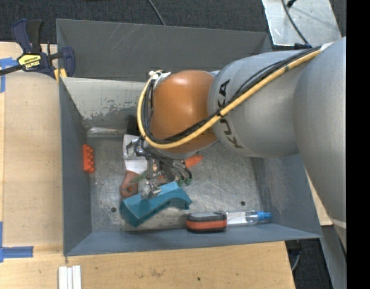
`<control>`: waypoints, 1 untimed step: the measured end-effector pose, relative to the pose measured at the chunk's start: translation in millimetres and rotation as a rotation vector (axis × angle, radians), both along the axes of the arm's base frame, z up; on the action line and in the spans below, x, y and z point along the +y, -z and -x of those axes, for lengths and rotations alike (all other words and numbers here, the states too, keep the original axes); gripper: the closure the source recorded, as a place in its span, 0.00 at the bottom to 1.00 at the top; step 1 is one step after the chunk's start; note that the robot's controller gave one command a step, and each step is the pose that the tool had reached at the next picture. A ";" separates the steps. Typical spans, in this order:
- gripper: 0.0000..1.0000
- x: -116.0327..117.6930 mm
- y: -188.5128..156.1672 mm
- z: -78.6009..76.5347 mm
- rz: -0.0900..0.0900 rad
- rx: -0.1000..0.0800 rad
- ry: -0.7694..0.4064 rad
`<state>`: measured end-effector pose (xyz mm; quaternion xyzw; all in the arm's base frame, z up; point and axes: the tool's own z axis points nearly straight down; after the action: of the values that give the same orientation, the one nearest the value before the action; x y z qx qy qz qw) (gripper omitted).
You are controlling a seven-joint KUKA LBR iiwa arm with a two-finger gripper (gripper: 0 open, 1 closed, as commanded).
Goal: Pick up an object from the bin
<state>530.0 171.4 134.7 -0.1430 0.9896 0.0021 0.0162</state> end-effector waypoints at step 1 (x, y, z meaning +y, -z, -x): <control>0.00 -5.0 -3.6 21.9 0.009 0.025 -0.120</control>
Offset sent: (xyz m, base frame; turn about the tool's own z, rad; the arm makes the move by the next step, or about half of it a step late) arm -0.0366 -0.0249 -0.0647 -0.2665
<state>508.1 166.4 138.3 -0.2023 0.9793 0.0003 0.0031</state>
